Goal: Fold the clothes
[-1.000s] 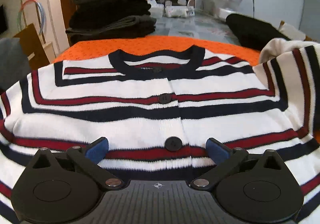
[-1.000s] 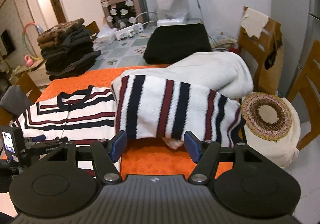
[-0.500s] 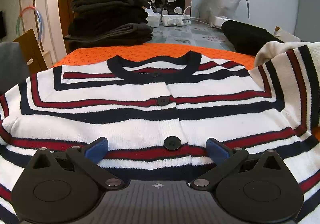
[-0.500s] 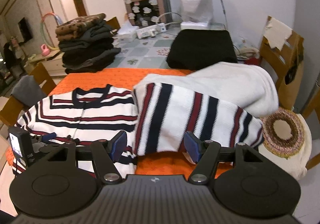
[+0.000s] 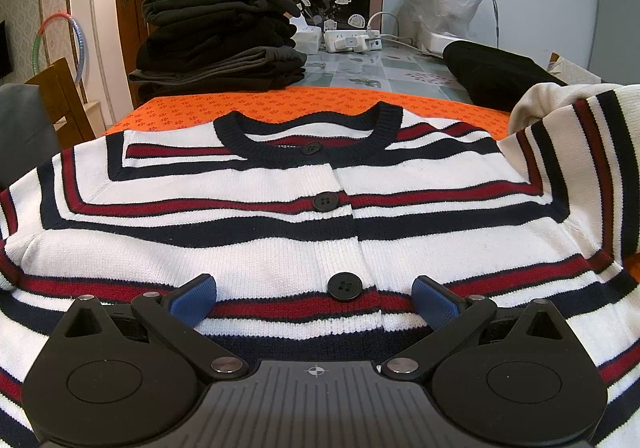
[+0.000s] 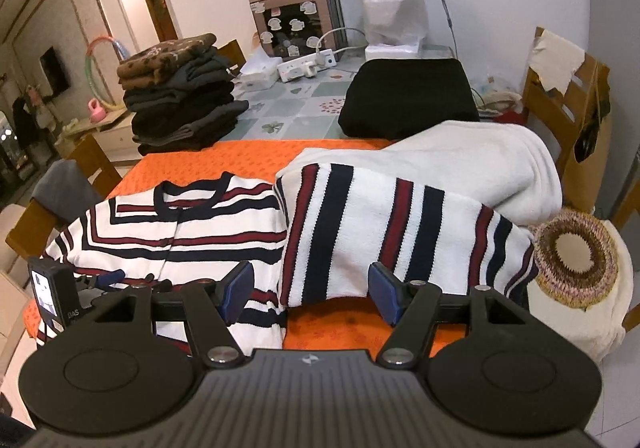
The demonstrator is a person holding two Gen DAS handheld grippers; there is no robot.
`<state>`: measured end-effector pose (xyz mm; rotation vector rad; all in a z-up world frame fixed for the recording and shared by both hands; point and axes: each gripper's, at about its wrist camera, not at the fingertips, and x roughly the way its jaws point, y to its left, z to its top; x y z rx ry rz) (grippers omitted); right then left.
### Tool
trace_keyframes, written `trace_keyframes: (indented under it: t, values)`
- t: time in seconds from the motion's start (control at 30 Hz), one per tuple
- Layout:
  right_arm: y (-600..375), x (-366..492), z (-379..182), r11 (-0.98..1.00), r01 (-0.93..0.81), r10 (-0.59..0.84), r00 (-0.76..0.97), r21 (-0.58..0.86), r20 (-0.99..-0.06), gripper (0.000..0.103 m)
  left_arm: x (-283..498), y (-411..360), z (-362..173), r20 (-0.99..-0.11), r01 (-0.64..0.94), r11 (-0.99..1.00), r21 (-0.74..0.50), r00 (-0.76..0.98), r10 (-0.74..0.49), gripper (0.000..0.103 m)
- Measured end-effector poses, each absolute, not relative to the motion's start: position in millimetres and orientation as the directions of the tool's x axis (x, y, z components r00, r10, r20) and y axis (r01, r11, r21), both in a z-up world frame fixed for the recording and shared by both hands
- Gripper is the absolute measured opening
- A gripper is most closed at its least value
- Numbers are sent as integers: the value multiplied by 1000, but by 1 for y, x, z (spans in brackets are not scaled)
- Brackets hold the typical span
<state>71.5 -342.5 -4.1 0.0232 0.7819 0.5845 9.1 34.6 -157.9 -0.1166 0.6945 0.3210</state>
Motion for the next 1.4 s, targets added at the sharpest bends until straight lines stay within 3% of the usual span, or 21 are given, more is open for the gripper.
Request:
trace_keyframes:
  t: [1.4]
  values:
    - [-371,65,-11,872,-442,456,576,211,-679,69,9,35,-158,-645,-329,944,1,721,252,103]
